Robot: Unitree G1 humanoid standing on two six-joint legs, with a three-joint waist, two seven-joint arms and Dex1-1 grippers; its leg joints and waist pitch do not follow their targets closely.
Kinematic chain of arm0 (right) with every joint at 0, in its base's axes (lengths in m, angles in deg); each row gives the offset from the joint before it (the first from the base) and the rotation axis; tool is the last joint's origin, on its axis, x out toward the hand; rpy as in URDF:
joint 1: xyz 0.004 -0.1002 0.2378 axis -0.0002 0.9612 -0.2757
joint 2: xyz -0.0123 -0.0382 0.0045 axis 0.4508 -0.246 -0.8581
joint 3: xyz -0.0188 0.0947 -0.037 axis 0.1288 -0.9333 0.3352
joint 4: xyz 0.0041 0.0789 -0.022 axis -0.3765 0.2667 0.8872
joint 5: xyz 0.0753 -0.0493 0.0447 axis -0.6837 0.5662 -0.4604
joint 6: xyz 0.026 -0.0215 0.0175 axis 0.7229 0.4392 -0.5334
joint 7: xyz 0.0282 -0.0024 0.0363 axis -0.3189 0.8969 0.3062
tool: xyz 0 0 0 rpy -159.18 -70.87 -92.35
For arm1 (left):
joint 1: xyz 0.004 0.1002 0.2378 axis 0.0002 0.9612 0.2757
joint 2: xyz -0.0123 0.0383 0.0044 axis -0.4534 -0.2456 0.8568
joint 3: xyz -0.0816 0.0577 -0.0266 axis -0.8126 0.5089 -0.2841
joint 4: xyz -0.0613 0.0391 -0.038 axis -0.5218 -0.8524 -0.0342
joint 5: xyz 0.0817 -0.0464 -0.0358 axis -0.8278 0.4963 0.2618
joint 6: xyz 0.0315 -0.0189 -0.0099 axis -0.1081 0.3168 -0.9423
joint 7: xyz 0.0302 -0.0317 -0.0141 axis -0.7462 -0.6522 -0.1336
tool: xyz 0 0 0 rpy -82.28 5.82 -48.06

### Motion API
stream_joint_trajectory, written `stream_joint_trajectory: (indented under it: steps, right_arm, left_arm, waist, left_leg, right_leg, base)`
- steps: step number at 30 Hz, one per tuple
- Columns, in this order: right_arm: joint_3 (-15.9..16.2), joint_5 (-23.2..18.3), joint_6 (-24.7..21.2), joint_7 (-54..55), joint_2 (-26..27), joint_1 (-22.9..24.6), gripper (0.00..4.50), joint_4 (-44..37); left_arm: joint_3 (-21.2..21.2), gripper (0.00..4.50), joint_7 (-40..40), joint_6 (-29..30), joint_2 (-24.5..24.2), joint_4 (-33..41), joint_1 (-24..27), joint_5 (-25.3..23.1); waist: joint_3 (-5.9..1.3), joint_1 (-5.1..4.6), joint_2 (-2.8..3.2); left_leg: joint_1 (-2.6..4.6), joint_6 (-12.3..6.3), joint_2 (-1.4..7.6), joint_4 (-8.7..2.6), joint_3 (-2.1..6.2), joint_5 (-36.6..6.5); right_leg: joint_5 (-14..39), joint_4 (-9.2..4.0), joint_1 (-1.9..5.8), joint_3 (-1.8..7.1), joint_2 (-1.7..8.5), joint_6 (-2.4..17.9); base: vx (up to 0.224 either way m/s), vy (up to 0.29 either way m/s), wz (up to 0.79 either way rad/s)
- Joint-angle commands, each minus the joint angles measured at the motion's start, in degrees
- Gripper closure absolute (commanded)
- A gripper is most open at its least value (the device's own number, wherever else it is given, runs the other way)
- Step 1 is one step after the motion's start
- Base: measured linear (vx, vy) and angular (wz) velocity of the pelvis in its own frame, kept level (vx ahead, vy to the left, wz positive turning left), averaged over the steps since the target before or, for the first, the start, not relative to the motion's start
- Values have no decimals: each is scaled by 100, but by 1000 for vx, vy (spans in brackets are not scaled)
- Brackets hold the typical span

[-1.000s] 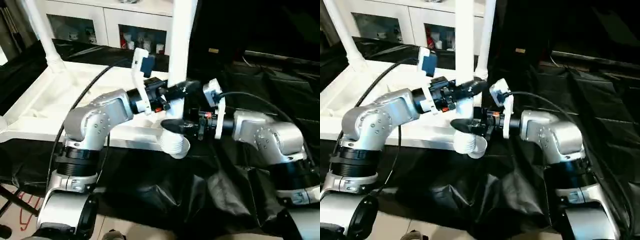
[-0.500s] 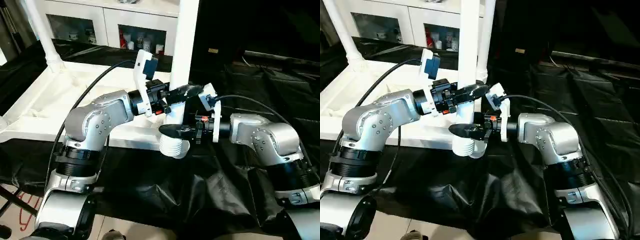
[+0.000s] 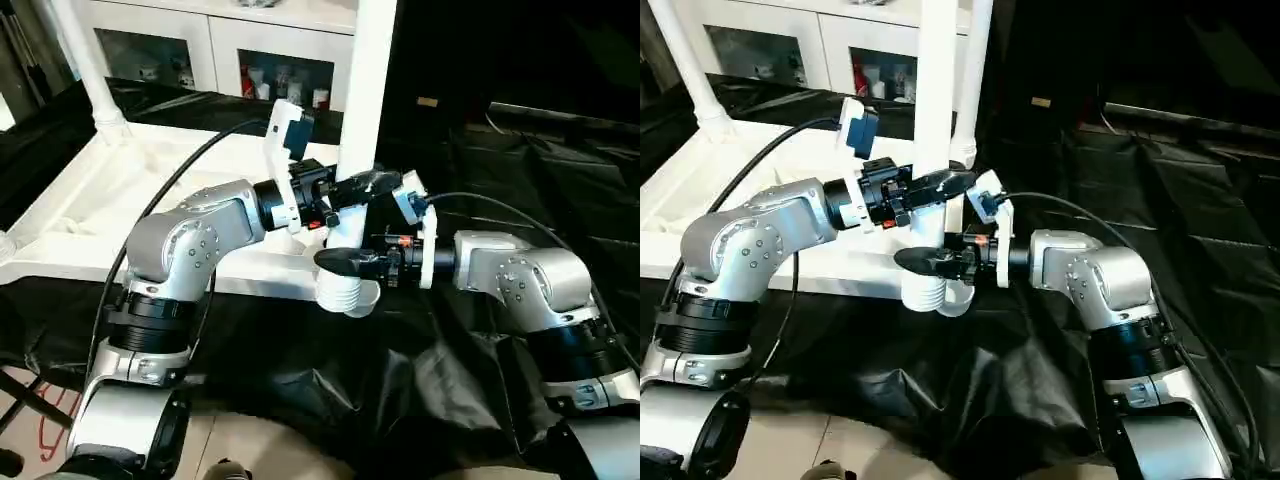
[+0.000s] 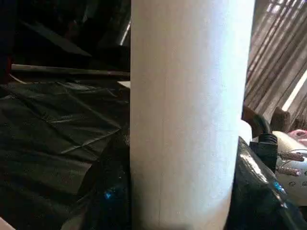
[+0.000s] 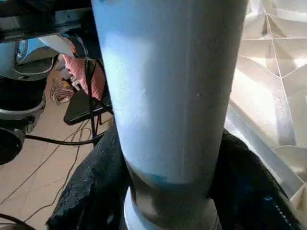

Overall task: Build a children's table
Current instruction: Pick table leg

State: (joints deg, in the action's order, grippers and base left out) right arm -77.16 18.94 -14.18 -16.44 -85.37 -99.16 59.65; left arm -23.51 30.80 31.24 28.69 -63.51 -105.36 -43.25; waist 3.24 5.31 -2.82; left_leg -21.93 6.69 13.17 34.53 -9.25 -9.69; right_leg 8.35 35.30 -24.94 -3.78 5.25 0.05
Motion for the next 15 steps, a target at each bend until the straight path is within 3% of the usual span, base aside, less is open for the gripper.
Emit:
stream_joint_trajectory:
  steps: [1, 9, 12, 15]
  right_arm:
    - [16, 30, -100, 82, -24, -36, 249, 87]
    - [-8, 89, -8, 99, -13, -16, 253, 151]
    - [-55, 92, 55, 147, 37, 9, 254, 156]
    - [-132, 65, 114, 216, 110, 43, 254, 153]
  left_arm:
    - [112, 261, 105, -22, 78, 219, -152, 59]
    - [85, 261, 48, -106, 74, 198, -133, -7]
    - [-97, 191, -39, -129, 168, 111, -168, 102]
    - [-271, 182, -135, -440, 289, -4, -208, 87]
  waist:
    - [-471, 27, -38]
    - [-469, 26, -49]
    - [-471, 24, -45]
    - [-475, 30, -41]
  left_leg:
    - [37, -12, -95, -350, -133, -679]
    - [32, -16, -98, -347, -134, -674]
    - [25, -5, -99, -347, -133, -677]
    - [23, -23, -106, -343, -133, -650]
  right_leg:
    - [1181, -338, 438, 147, 133, 930]
    - [1234, -341, 438, 146, 133, 906]
    - [1251, -344, 441, 147, 136, 892]
    - [1190, -354, 444, 145, 133, 911]
  base:
    - [0, 0, 0]
    - [0, 0, 0]
    - [0, 0, 0]
    - [0, 0, 0]
